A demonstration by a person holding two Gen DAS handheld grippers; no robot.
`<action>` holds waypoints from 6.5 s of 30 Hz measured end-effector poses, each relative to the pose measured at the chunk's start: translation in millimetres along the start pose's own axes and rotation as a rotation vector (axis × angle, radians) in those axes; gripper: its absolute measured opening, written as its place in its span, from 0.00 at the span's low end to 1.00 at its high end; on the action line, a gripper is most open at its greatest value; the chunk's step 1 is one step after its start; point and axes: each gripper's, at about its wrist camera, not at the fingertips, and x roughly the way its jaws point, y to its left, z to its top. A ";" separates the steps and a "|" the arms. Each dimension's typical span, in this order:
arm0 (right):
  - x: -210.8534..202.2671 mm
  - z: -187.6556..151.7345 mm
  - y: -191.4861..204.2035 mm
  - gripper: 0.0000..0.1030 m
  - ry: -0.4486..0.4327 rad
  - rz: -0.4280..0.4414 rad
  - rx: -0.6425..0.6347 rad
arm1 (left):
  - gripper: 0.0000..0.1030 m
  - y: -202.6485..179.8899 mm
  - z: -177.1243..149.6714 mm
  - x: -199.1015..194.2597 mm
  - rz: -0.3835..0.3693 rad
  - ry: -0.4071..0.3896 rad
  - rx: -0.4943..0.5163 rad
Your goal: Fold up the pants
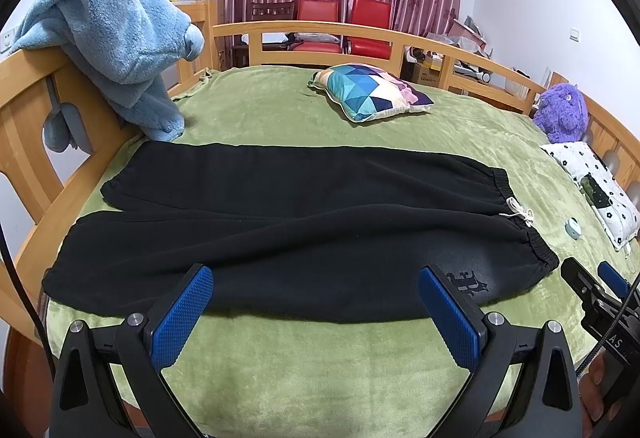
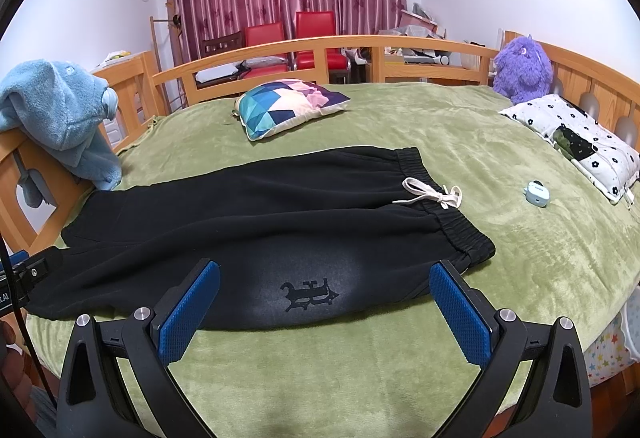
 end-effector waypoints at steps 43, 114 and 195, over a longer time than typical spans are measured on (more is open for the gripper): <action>-4.8 1.5 6.3 1.00 -0.012 -0.003 -0.003 | 1.00 1.6 3.1 -2.6 0.002 0.006 -0.001; 137.5 -82.8 -86.8 0.69 0.230 0.116 0.359 | 0.90 199.5 -84.1 153.8 -0.140 0.154 -0.457; 376.5 132.2 -24.2 0.48 0.231 0.080 0.195 | 0.61 149.5 167.2 323.8 0.119 0.087 -0.155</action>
